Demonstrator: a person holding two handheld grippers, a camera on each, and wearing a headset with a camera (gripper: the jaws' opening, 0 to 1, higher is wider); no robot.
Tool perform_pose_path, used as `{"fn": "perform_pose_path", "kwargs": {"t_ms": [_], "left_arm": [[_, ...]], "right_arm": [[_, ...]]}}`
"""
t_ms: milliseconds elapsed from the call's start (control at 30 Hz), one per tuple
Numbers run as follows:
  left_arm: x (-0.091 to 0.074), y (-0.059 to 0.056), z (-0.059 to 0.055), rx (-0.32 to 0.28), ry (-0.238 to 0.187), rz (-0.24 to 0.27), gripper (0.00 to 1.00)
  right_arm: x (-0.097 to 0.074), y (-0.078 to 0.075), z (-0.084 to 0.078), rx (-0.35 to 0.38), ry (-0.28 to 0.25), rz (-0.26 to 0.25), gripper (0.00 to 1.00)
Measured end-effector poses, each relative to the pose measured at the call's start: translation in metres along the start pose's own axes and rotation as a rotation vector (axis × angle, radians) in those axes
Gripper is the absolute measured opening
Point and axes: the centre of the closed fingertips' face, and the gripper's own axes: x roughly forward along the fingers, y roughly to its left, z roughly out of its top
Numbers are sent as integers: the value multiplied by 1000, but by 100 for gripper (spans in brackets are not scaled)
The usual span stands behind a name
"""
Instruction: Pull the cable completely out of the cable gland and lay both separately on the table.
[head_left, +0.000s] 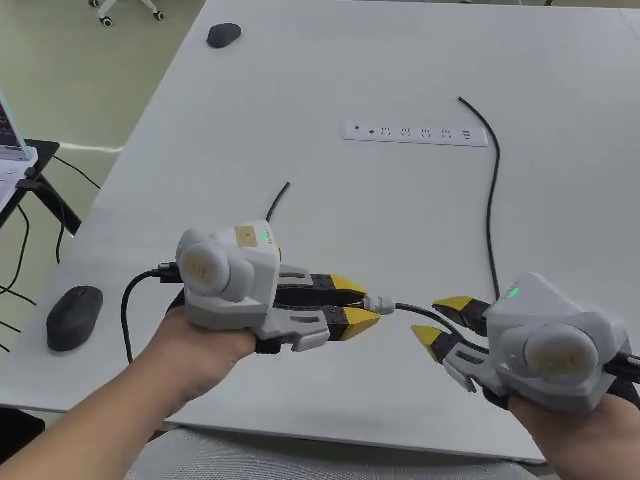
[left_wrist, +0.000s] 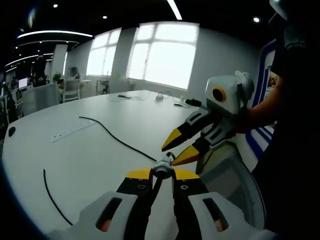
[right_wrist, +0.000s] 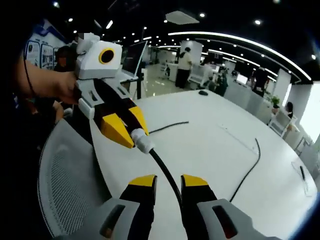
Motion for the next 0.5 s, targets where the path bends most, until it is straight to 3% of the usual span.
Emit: {"fn": "perform_pose_path", "kwargs": {"t_ms": [500], "left_arm": [[3,-3,-4,-10,13,-2,15]], "right_arm": [[10,12,8,-146,25,23,4]]}}
